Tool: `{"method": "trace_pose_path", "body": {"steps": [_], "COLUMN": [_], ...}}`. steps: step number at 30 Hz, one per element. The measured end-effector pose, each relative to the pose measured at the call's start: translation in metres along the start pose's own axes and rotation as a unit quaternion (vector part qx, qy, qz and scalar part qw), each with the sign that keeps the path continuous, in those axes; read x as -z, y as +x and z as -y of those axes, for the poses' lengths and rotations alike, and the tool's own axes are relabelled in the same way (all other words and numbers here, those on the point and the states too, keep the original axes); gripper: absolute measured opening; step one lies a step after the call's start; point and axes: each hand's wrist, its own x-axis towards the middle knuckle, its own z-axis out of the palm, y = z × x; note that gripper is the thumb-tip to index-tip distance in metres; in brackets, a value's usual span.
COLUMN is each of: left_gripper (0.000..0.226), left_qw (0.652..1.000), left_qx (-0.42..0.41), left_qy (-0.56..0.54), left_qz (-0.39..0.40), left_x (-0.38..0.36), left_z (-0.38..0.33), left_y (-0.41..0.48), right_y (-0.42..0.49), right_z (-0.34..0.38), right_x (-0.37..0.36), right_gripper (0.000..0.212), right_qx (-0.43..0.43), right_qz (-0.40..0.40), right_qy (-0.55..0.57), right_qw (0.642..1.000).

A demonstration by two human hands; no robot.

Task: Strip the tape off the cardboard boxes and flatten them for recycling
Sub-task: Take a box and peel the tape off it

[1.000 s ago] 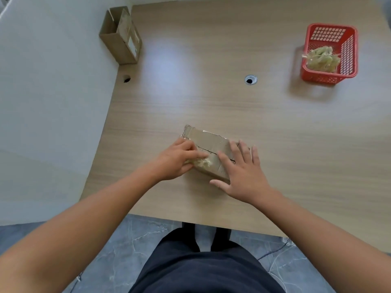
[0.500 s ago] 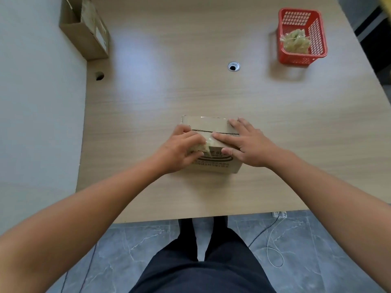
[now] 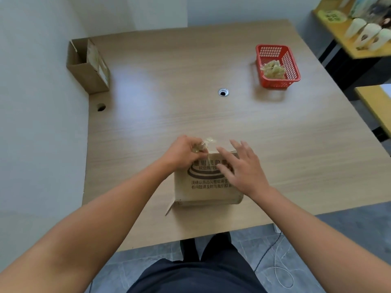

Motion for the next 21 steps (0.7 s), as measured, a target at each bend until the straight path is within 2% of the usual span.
{"method": "trace_pose_path", "body": {"steps": [3,7,10,12,14,15,17,19,21], "left_gripper": [0.017,0.016,0.012,0.005,0.011,0.013,0.005,0.022,0.034], "left_qw": [0.991,0.988,0.994,0.997,0.956,0.933,0.928,0.932,0.927], "left_qx": [-0.022,-0.092,-0.088,-0.019,0.074,0.091,0.102,0.123,0.171], "left_qy": [0.126,0.123,0.062,-0.057,-0.246,-0.308,-0.340,-0.339,-0.327], "left_qz": [-0.035,-0.030,0.002,-0.049,-0.141,-0.163,-0.111,-0.041,-0.069], "left_x": [-0.011,-0.021,-0.031,-0.035,-0.028,-0.022,-0.012,-0.009,-0.009], "left_z": [0.013,0.044,0.063,0.063,0.064,0.069,0.078,0.081,0.081], "left_y": [0.000,-0.015,-0.030,-0.037,-0.040,-0.042,-0.047,-0.051,-0.049], "right_y": [-0.006,0.002,0.007,0.008,0.009,0.009,0.012,0.012,0.014], "right_z": [0.011,0.009,0.007,0.006,0.003,0.003,0.005,0.012,0.016], "right_x": [-0.025,-0.048,-0.053,-0.052,-0.050,-0.049,-0.048,-0.049,-0.047], "right_gripper": [0.066,0.071,0.082,0.086,0.088,0.089,0.091,0.092,0.093], "right_qx": [-0.035,-0.069,-0.043,-0.041,-0.059,-0.070,-0.078,-0.084,-0.093], "right_qz": [0.097,0.164,0.185,0.186,0.187,0.188,0.193,0.196,0.188], "right_qy": [-0.046,-0.033,-0.040,-0.051,-0.045,-0.041,-0.040,-0.034,-0.022], "right_qw": [0.994,0.983,0.981,0.980,0.979,0.979,0.977,0.976,0.978]}}
